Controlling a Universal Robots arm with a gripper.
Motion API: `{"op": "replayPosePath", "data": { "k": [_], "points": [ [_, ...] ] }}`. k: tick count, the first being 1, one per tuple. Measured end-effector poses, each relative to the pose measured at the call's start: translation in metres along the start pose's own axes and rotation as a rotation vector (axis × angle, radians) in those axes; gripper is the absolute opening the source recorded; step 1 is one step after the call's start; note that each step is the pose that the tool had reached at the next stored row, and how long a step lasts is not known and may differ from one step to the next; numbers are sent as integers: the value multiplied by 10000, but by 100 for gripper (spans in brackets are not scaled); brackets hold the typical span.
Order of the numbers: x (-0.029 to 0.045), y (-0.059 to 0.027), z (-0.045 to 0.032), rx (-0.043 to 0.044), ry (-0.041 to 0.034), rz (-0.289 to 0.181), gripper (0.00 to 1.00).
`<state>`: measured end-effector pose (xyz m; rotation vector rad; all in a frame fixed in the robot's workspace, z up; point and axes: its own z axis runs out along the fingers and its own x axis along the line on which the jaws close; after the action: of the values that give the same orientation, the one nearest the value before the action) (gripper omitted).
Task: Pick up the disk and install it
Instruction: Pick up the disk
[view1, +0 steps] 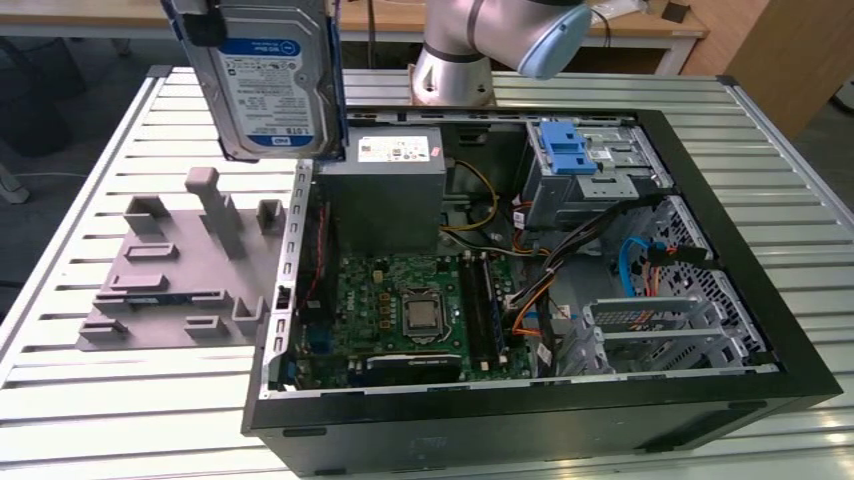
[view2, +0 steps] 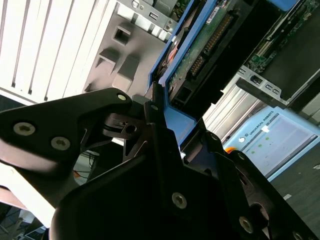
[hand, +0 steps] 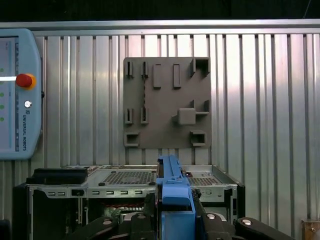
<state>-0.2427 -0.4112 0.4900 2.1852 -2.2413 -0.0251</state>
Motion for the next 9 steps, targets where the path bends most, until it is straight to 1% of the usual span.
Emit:
{"op": "replayPosePath", "data": {
  "k": [9],
  "points": [
    [22,-90,-2,0,0,0,36]
  ]
}}
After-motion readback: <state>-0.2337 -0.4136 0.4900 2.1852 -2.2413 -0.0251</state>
